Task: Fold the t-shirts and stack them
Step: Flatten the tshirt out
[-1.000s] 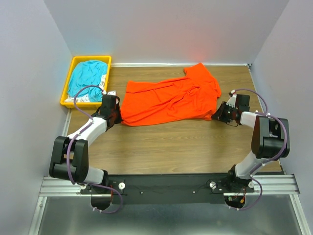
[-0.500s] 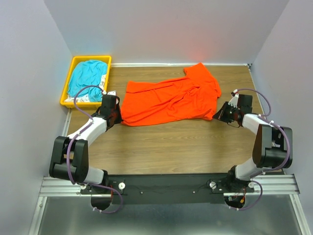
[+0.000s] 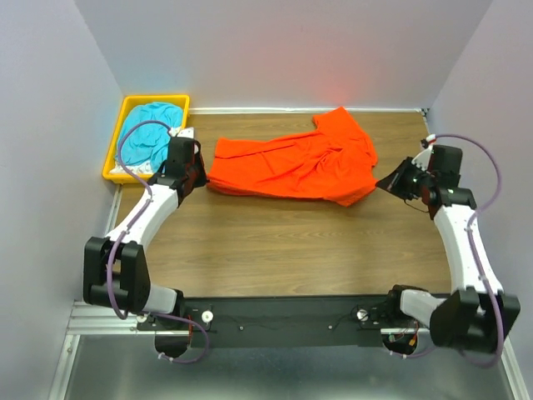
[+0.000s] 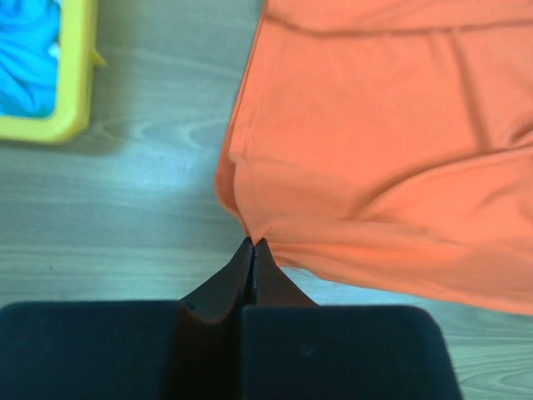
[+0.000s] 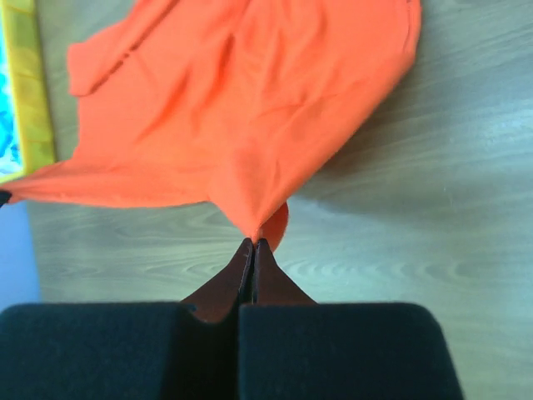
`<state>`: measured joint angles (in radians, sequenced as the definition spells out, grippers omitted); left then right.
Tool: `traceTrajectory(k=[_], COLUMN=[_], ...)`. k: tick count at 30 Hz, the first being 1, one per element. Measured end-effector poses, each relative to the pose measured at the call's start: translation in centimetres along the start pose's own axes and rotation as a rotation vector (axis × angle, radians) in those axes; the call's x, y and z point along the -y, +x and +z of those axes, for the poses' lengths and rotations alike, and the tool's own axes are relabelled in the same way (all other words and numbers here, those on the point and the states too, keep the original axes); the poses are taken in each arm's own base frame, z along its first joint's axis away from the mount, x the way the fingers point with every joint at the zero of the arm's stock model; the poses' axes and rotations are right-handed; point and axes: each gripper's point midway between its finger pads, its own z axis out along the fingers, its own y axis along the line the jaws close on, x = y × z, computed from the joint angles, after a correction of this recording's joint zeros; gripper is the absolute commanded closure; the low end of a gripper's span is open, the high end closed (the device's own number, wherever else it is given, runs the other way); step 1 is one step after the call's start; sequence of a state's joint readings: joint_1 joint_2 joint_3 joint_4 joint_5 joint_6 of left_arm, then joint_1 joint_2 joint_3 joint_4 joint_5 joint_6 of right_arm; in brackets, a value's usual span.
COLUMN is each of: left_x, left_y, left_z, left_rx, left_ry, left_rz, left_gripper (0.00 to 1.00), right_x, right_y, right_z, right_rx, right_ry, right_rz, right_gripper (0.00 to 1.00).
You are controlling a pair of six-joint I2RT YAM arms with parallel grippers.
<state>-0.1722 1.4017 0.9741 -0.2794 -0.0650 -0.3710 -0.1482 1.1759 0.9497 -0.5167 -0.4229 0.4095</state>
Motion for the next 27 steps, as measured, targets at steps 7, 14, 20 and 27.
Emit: traceTrajectory(k=[7,14,20,27], left_x=[1.2,-0.5,-2.2,-2.2], left_y=[-4.1,1.1,7.9,8.4], left_z=[-3.2,-3.8,-3.3,-3.2], left_rx=[0.093,0.011,-0.141,-0.148], left_ry=[0.031,0.003,-0.028,-0.028], left_rz=[-0.011,-0.027,-0.058,-0.078], left_gripper=[1.0,1.0,1.0,1.0], right_x=[-2.9,0.3,1.1,2.4], right_y=[0.9,8.8,12.1,11.7], right_z=[-7.2,-8.6,-10.7,-9.2], right_rx=[0.072,-0.098,-0.158,-0.219], right_ry=[-0.012,0.104,0.153,0.212], right_rz=[0.0,0.118,0.151,0.151], right_gripper=[0.99,0.83,0.57,0.56])
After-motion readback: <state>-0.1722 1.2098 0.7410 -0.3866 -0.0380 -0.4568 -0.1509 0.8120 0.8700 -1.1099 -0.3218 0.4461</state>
